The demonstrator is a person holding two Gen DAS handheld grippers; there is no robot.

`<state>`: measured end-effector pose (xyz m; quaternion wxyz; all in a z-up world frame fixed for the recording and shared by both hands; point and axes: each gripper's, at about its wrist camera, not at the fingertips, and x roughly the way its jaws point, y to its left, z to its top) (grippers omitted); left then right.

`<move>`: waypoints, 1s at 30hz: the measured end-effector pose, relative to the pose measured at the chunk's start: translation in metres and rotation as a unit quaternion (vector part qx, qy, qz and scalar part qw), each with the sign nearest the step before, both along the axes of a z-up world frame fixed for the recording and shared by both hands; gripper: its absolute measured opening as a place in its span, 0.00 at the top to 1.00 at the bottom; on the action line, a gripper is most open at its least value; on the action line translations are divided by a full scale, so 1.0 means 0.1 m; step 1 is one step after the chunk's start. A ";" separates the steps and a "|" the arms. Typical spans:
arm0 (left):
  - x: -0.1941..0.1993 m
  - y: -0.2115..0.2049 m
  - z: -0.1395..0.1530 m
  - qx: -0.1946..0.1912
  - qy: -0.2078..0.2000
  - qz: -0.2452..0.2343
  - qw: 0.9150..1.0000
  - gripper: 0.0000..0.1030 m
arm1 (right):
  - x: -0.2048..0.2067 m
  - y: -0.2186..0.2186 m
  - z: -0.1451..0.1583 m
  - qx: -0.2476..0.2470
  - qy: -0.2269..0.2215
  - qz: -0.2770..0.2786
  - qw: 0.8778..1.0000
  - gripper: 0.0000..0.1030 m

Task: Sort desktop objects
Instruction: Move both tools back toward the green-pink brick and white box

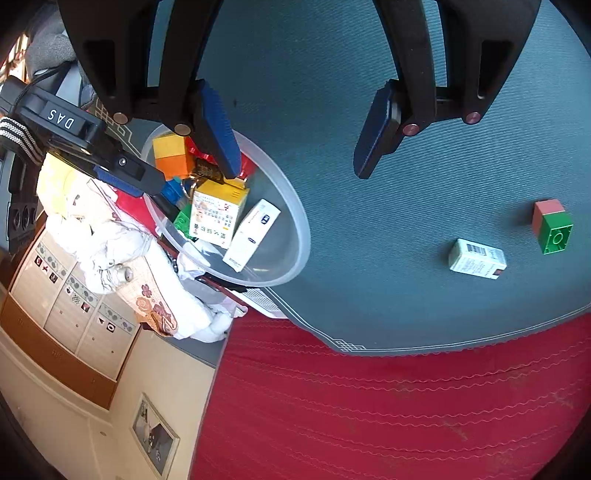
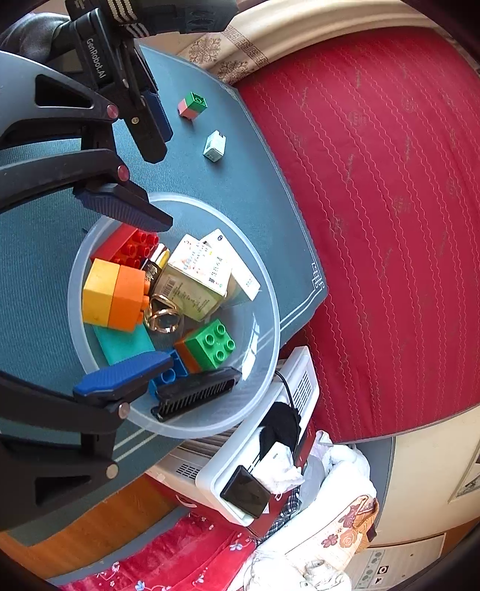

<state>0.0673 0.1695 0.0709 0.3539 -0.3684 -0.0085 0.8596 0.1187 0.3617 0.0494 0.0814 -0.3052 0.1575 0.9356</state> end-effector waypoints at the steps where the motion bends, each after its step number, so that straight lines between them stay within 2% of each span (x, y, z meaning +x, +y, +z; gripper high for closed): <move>1: -0.02 -0.05 0.00 -0.001 0.001 0.005 1.000 0.35 | -0.02 -0.04 -0.01 0.000 -0.001 0.004 1.000 0.31; 13: -0.27 -0.67 -0.01 -0.010 0.003 0.076 0.997 0.35 | -0.24 -0.55 0.07 0.001 0.008 0.058 0.998 0.30; 21: -0.44 -1.08 -0.02 -0.011 0.001 0.123 0.992 0.35 | -0.42 -0.86 0.08 0.006 0.005 0.096 0.995 0.30; 30: -0.68 -1.36 -0.06 -0.032 0.001 0.168 0.985 0.35 | -0.58 -1.07 0.04 0.009 -0.002 0.129 0.992 0.29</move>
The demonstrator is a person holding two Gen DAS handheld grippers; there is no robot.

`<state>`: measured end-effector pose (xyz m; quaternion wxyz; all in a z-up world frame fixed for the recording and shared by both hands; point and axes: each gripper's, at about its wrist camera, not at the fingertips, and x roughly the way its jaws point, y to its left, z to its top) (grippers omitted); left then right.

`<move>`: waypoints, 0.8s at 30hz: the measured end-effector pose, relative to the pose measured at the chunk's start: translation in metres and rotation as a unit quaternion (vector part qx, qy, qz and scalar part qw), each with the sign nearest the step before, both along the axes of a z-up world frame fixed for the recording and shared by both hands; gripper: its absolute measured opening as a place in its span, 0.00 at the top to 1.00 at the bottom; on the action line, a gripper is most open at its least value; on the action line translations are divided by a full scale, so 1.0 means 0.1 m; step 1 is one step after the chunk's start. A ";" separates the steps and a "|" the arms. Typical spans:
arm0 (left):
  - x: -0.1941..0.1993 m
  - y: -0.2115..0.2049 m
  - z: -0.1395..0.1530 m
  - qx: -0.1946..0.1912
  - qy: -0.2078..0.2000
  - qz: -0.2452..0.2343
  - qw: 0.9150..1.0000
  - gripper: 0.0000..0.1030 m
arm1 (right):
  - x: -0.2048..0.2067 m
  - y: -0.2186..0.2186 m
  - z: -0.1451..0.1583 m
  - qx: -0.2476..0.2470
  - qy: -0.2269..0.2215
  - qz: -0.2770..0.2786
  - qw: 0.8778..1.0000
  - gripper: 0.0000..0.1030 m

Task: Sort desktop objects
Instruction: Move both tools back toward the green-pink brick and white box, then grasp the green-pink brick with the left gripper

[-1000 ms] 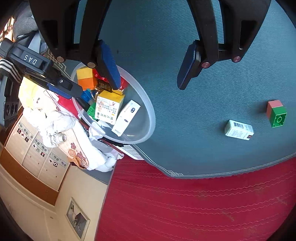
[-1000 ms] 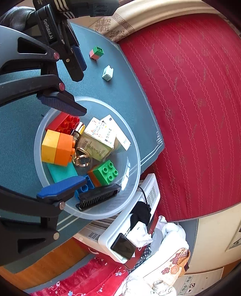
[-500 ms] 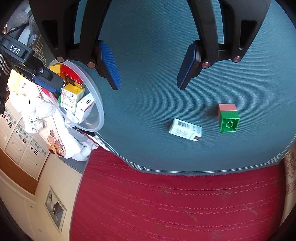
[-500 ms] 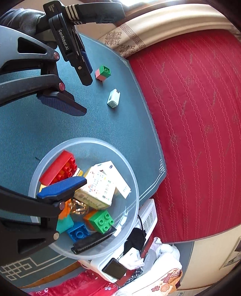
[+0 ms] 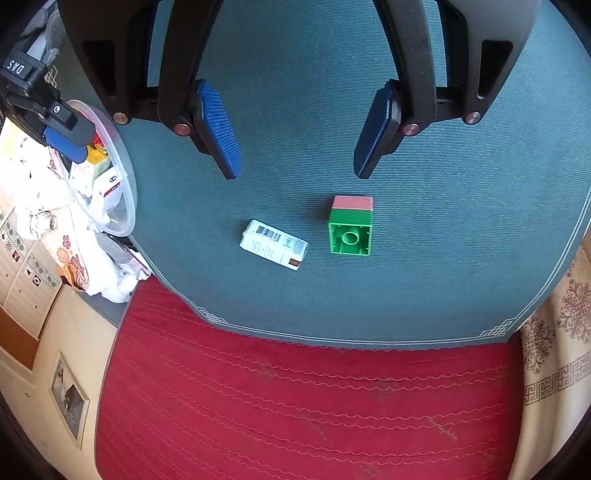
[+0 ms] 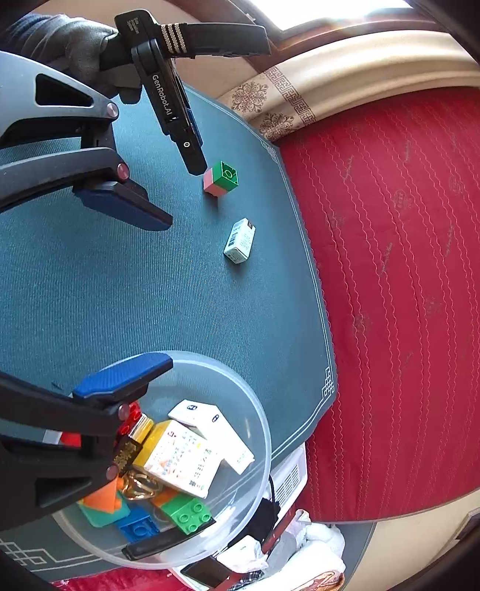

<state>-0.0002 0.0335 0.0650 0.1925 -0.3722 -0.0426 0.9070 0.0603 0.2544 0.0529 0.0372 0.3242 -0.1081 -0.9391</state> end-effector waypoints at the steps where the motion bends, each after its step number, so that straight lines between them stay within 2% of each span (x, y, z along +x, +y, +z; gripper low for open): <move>1: -0.04 -0.03 -0.01 -0.003 -0.001 0.005 1.000 0.35 | -0.02 -0.02 -0.01 0.000 -0.001 0.003 1.000 0.29; 7: -0.28 -0.09 -0.07 -0.023 -0.005 0.026 0.999 0.35 | -0.13 -0.09 -0.06 0.002 -0.008 0.019 1.000 0.29; 24: -0.76 0.04 -0.33 -0.064 -0.032 0.030 0.997 0.35 | -0.41 -0.27 -0.14 0.011 -0.025 0.044 0.999 0.29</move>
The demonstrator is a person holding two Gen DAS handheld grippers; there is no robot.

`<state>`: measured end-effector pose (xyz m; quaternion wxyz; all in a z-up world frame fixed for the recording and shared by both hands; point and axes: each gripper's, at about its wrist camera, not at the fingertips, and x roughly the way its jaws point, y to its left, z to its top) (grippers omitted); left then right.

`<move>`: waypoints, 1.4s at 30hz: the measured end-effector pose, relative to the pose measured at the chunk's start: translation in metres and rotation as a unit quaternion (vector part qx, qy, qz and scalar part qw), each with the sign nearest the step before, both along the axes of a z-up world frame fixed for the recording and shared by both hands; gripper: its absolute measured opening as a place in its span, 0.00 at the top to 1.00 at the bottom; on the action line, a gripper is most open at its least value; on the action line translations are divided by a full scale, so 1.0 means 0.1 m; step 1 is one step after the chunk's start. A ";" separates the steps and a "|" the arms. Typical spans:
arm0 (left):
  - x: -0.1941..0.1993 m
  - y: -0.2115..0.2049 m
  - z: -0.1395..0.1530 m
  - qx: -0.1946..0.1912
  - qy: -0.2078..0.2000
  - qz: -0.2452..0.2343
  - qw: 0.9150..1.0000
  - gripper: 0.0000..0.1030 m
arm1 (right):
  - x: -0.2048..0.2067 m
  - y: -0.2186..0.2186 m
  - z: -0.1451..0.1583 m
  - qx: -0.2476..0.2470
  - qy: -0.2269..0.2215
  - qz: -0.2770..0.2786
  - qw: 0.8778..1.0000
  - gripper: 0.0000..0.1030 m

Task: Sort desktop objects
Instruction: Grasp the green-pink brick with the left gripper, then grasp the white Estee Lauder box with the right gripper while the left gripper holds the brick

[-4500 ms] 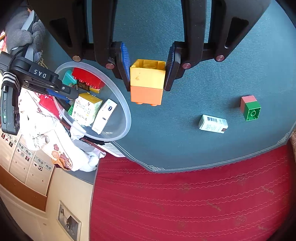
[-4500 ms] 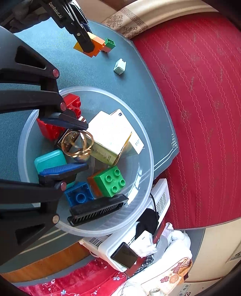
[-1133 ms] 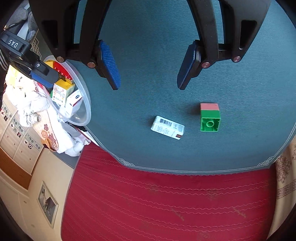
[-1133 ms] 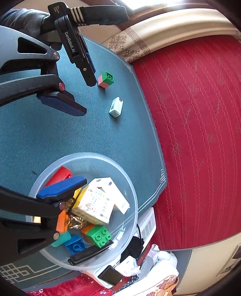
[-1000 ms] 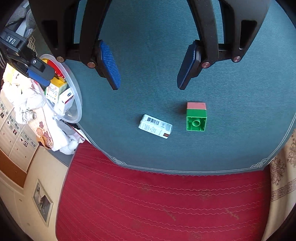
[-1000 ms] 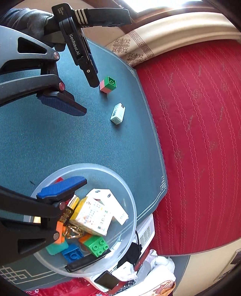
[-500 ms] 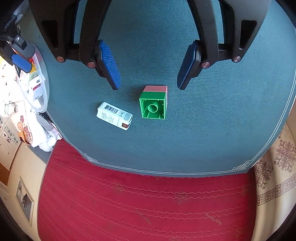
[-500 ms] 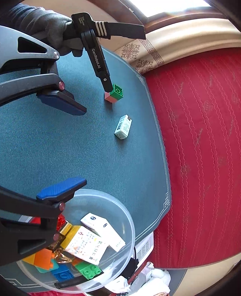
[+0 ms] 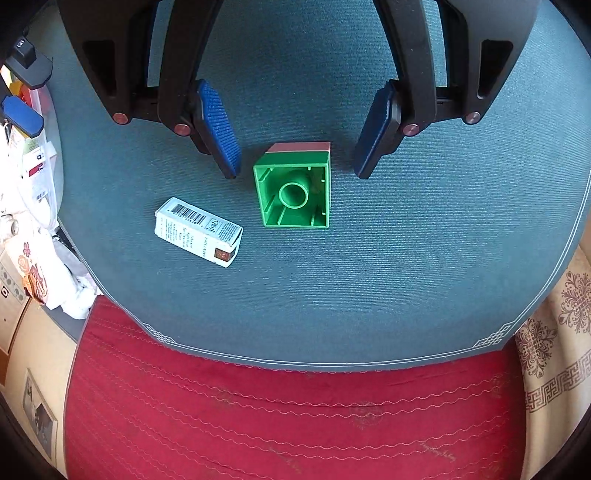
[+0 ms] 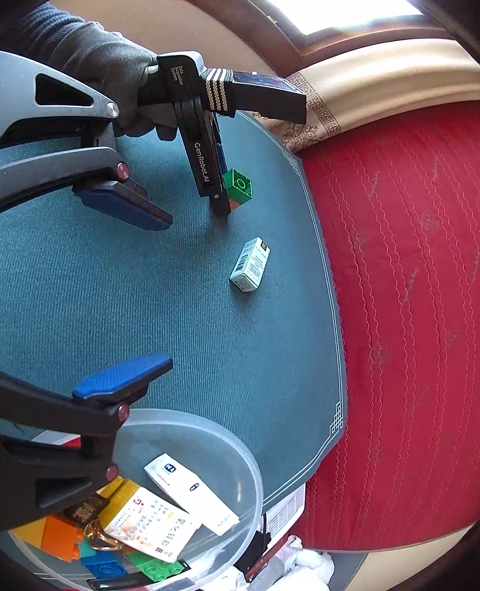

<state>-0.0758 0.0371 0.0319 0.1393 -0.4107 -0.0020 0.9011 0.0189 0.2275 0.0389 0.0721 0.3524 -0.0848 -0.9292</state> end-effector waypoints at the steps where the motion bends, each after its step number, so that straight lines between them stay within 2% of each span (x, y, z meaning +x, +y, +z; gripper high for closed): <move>1: -0.01 0.00 0.00 -0.001 0.004 -0.001 1.000 0.35 | -0.01 0.00 -0.01 0.000 -0.002 0.000 1.000 0.29; 6: -0.04 -0.02 -0.01 0.001 0.011 -0.009 1.000 0.36 | -0.08 -0.02 -0.05 0.001 -0.011 0.002 1.000 0.29; 13: -0.06 -0.16 -0.01 0.013 0.013 0.005 1.000 0.65 | -0.26 -0.13 -0.07 0.008 -0.017 0.008 1.000 0.29; 20: 0.02 -0.13 0.00 -0.002 0.020 -0.003 1.000 0.65 | -0.55 -0.15 -0.13 0.010 -0.022 -0.005 1.000 0.29; 26: 0.02 -0.24 0.00 0.011 0.016 0.011 1.000 0.65 | -0.85 -0.18 -0.23 0.019 -0.038 -0.017 0.999 0.29; 33: 0.07 -0.31 0.00 0.023 0.013 0.012 1.000 0.65 | -1.17 -0.27 -0.27 0.025 -0.045 -0.004 0.999 0.29; 42: 0.03 -0.22 -0.01 0.019 0.015 0.013 1.000 0.65 | -1.44 -0.42 -0.33 0.049 -0.045 0.011 0.998 0.29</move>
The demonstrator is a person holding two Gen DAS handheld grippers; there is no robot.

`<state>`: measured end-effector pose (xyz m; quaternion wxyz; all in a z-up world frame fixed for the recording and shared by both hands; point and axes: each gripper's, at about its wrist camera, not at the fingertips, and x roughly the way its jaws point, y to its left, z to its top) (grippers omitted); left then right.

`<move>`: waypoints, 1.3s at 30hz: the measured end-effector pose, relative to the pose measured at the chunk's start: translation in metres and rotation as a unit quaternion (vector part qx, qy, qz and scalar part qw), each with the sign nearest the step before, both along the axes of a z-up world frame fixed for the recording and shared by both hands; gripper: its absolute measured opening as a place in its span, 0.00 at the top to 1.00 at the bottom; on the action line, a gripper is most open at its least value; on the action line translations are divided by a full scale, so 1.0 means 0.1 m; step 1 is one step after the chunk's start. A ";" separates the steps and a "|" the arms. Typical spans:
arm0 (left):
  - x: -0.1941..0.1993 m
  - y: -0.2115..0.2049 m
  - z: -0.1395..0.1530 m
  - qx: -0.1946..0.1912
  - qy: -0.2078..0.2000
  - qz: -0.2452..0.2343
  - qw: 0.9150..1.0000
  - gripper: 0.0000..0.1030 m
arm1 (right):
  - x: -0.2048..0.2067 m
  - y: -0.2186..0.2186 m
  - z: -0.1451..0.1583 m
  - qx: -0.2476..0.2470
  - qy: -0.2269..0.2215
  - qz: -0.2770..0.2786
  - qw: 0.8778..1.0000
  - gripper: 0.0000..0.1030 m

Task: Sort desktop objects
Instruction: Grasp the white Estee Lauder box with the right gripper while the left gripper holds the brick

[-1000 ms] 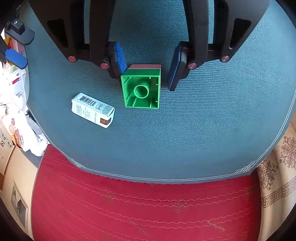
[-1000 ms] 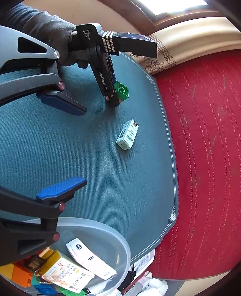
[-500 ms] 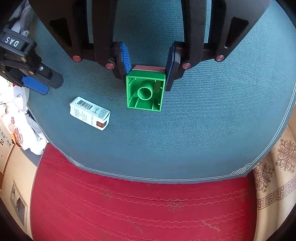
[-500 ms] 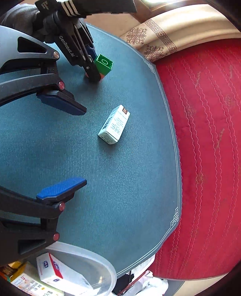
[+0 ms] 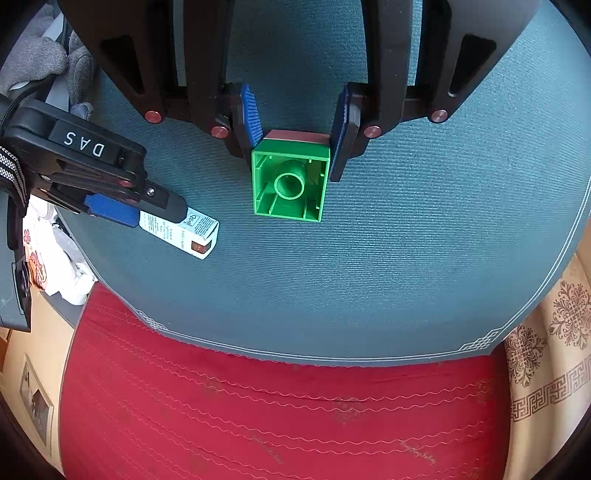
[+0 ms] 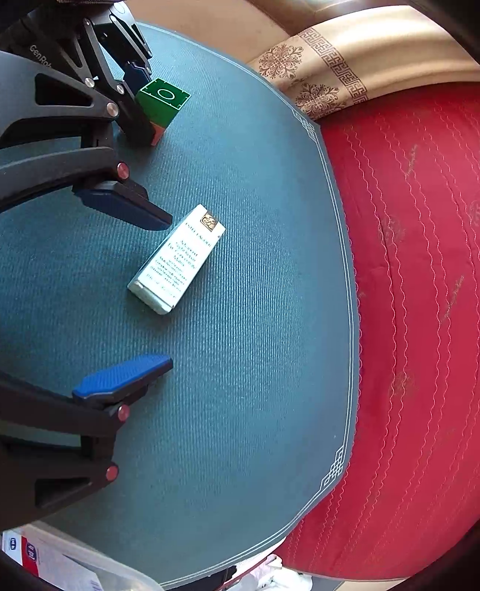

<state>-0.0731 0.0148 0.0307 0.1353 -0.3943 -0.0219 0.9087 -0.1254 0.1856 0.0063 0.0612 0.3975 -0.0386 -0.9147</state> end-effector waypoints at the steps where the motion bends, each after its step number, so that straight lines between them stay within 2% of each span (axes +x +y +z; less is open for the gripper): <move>1: 0.00 0.00 -0.01 0.001 0.000 0.000 1.000 0.65 | -0.01 -0.03 0.00 0.004 0.001 0.005 1.000 0.29; 5: -0.03 0.03 -0.01 0.005 -0.001 0.000 1.000 0.65 | -0.06 -0.15 0.00 0.022 0.006 0.031 0.999 0.30; 9: -0.04 0.04 -0.02 0.005 -0.001 0.000 1.000 0.65 | -0.09 -0.29 -0.03 0.045 -0.004 0.065 0.997 0.48; 12: -0.06 0.04 -0.02 0.006 -0.002 0.000 1.000 0.65 | -0.05 -0.37 -0.05 0.065 -0.005 0.079 0.995 0.53; 17: -0.08 0.05 -0.02 0.006 -0.002 0.000 1.000 0.65 | -0.03 -0.37 -0.04 0.058 -0.011 0.087 0.994 0.55; 23: -0.08 0.04 -0.02 0.007 -0.002 0.000 1.000 0.65 | -0.22 -0.36 -0.03 0.047 -0.006 0.070 0.996 0.54; 28: -0.05 0.01 -0.02 0.005 -0.001 -0.001 1.000 0.65 | -0.27 -0.44 -0.04 0.060 -0.004 0.072 0.996 0.55; 33: -0.05 0.03 -0.03 -0.005 0.003 0.001 1.000 0.65 | -0.16 -0.43 -0.04 0.062 -0.003 0.072 0.995 0.70; 39: 0.00 0.08 0.00 -0.019 0.014 0.007 1.000 0.65 | 0.02 -0.35 -0.04 0.055 -0.008 0.059 0.997 0.73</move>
